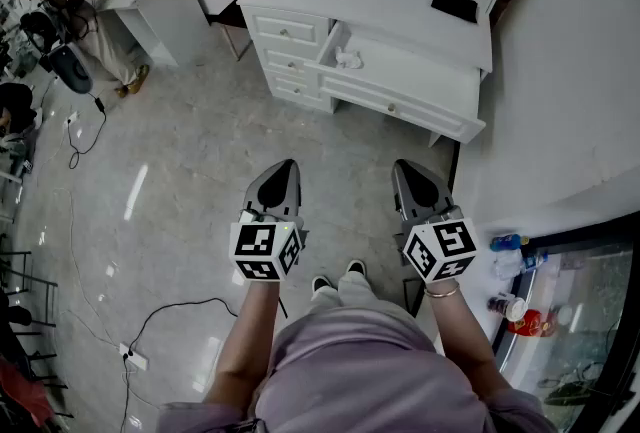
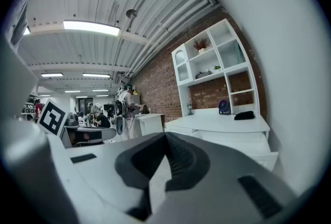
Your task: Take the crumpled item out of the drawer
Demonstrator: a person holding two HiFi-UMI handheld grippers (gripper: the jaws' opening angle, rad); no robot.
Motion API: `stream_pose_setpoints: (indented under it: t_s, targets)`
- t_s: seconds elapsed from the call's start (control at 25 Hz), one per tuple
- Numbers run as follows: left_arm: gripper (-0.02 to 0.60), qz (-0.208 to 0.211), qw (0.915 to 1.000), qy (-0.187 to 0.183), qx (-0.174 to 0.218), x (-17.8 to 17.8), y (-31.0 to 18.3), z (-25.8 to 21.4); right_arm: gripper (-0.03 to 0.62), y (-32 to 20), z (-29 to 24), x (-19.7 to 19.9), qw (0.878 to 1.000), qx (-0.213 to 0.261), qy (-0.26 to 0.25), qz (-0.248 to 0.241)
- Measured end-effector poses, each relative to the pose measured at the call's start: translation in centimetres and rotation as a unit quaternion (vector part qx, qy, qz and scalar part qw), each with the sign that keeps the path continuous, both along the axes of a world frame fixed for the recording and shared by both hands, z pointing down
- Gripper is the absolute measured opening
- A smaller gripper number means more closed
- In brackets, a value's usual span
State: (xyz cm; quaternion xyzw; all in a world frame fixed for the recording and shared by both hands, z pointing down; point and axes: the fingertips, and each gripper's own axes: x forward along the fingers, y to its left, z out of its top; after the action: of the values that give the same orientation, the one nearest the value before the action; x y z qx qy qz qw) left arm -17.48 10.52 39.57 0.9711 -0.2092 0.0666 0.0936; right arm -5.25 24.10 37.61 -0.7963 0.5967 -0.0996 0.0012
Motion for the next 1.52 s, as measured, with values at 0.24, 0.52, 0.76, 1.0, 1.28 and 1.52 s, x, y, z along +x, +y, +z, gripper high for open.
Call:
stream_pose_setpoints:
  t_s: [0.24,0.52,0.76,1.0,1.28,1.52]
  targets:
    - [0.0,-0.007,1.0,0.002,0.006,1.8,1.4,-0.2,0.002,1.4,0.2,1.5,1.0,0.007,-0.002,-0.007]
    - [0.0,-0.013,0.9997,-0.004,0.022,2.7,2.0,-0.6,0.003,1.0,0.2,2.3,0.999,0.005,-0.003,-0.032]
    - [0.0,-0.015,0.9996,-0.005,0.021,3.5,1.6,-0.9,0.027,0.0,0.0,3.0,0.999,-0.003,0.003,-0.045]
    - [0.0,-0.018,0.9996,-0.012,0.02,4.2,1.3,-0.4,0.079,-0.8,0.7,3.7,0.998,-0.009,-0.006,-0.063]
    - [0.0,-0.02,0.9994,-0.023,0.015,6.2,-1.4,0.8,0.115,-3.2,1.3,6.1,0.998,-0.006,-0.012,-0.061]
    - [0.0,-0.017,0.9996,-0.017,0.016,9.8,-6.7,1.2,0.124,-7.5,1.5,10.0,0.998,-0.008,0.0,-0.055]
